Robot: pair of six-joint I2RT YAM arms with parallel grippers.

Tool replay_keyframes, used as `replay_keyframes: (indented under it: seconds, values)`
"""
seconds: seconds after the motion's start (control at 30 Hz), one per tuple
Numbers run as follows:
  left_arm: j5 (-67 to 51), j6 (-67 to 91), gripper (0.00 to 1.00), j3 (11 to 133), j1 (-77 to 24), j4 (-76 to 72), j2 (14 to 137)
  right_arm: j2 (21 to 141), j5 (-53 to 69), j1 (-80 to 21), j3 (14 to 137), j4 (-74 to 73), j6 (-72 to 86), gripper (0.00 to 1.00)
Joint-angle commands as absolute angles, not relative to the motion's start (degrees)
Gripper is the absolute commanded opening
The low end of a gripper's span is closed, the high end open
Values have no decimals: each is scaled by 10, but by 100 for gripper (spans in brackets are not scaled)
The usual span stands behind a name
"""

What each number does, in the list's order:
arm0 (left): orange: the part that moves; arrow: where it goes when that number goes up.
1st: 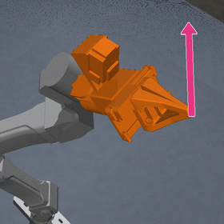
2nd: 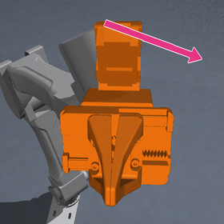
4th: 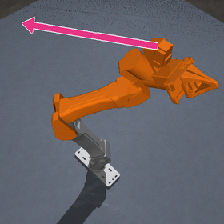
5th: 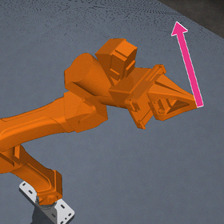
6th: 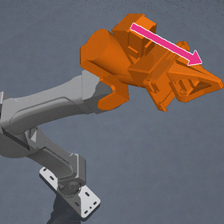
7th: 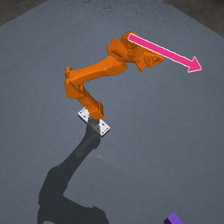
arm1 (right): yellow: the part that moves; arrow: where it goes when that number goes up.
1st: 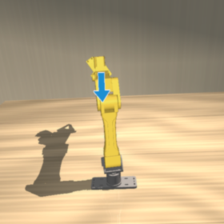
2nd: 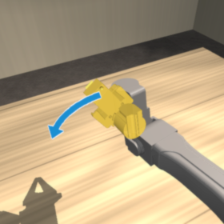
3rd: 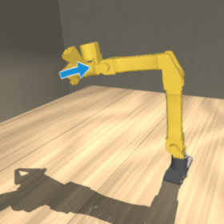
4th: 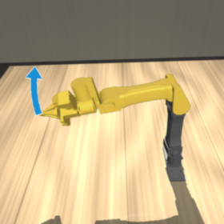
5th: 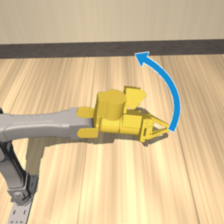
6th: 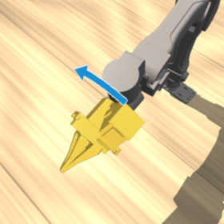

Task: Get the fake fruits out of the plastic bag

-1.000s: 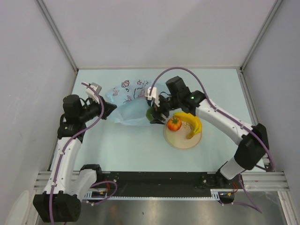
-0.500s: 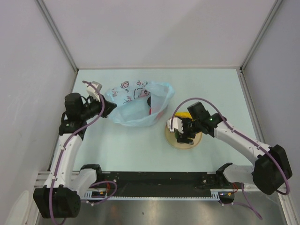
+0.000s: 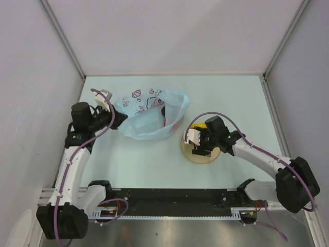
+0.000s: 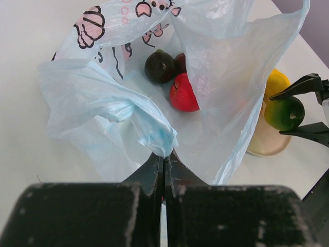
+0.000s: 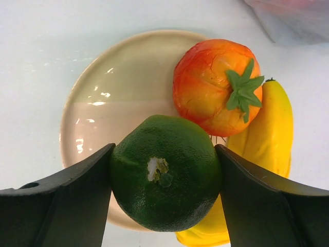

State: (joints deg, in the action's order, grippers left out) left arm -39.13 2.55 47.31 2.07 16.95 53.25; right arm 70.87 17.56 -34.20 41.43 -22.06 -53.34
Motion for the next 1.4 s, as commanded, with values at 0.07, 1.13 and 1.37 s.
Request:
replay_keyframes:
  seconds: [0.07,1.13,1.37]
  values:
    - [-391,18,0,469,25,163,527,724,157,-347,406,-183,-516,79]
    - [-400,40,0,461,25,133,540,688,346,-350,475,-294,-482,11]
    - [-391,35,0,452,25,141,523,757,340,-344,505,-373,-549,0]
